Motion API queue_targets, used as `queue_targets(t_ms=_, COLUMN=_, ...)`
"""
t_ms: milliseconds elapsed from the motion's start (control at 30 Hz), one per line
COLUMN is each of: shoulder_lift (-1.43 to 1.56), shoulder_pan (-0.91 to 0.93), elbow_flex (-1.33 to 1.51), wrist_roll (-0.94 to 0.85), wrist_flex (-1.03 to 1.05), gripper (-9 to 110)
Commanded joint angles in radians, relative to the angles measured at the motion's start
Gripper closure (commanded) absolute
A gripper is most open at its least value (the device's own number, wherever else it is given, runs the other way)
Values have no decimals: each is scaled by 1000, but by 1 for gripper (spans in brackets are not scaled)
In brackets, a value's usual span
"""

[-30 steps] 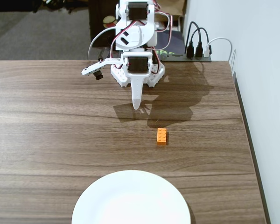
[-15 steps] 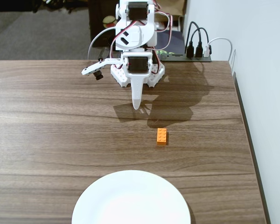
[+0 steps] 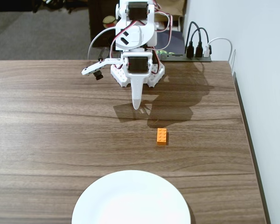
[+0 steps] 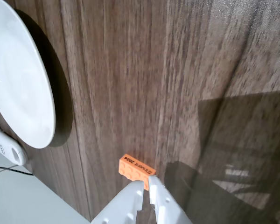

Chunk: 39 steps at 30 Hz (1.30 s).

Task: Grasp a lego block and put it on the plate.

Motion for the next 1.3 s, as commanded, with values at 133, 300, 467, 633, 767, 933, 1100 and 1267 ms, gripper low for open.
queue_targets(t_ms=133, shoulder_lift=0, shoulder_pan=0, elbow_flex=-6, wrist_roll=0, wrist_flex=2, gripper=101)
queue_targets(t_ms=300, shoulder_lift=0, shoulder_pan=-28, elbow_flex=-6, wrist_roll=-20, wrist_flex=2, gripper=101)
queue_targets(t_ms=467, shoulder_lift=0, shoulder_pan=-28, elbow_flex=-6, wrist_roll=-20, wrist_flex=2, gripper=101)
queue_targets(t_ms=633, shoulder_lift=0, shoulder_pan=-28, elbow_flex=-6, wrist_roll=-20, wrist_flex=2, gripper=101)
queue_targets(t_ms=767, shoulder_lift=0, shoulder_pan=-28, elbow_flex=-6, wrist_roll=-20, wrist_flex=2, gripper=101)
queue_targets(t_ms=933, shoulder_lift=0, shoulder_pan=-28, elbow_flex=-6, wrist_roll=-20, wrist_flex=2, gripper=101)
queue_targets(t_ms=1100, shoulder_lift=-55, shoulder_pan=-32, elbow_flex=-14, wrist_roll=-38, wrist_flex=-37, gripper=100)
queue_targets(t_ms=1267, shoulder_lift=-172, shoulder_pan=-34, elbow_flex=-37, wrist_roll=-104, wrist_flex=-149, gripper=100)
